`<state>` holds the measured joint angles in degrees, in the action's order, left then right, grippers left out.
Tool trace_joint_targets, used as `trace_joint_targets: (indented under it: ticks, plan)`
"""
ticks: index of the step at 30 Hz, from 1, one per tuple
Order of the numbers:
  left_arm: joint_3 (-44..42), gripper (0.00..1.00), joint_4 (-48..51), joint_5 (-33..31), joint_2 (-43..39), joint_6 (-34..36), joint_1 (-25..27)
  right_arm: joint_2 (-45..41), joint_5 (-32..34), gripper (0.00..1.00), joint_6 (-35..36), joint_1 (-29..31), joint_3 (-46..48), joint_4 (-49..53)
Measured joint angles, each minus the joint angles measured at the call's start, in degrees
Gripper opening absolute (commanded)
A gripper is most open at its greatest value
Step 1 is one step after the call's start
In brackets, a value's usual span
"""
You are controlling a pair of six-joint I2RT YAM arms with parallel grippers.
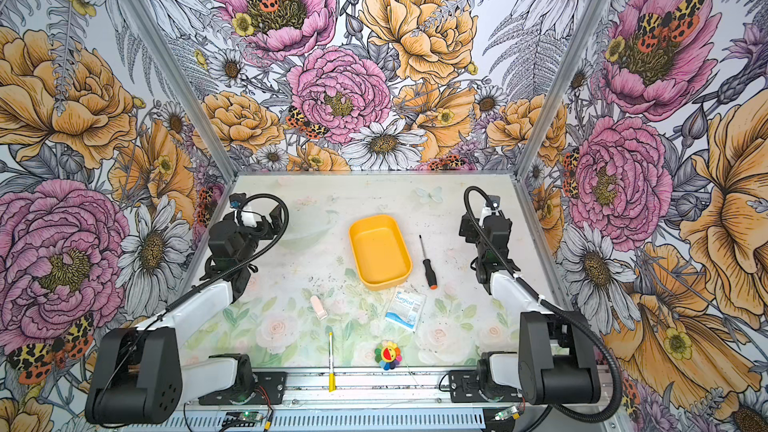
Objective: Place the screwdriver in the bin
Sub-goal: 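Reach the right gripper forward to the screwdriver beside the yellow bin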
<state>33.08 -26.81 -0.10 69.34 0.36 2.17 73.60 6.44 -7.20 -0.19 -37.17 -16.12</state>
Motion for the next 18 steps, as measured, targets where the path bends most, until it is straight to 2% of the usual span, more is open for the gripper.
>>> trace_joint_targets:
  ticks: [4,10,18]
  plan:
    - [3.17,0.99,7.61,-0.02,-1.25,-1.55,3.67,-0.83,-5.81,0.92,-2.36,1.66,-7.8,12.59]
    - [5.81,0.99,18.05,0.39,1.57,-7.67,7.28,1.25,-11.74,0.86,-6.25,7.89,-8.76,26.38]
    - [6.36,0.99,27.43,0.46,3.69,-10.93,7.45,6.45,-14.32,0.74,-10.84,13.66,-8.7,34.93]
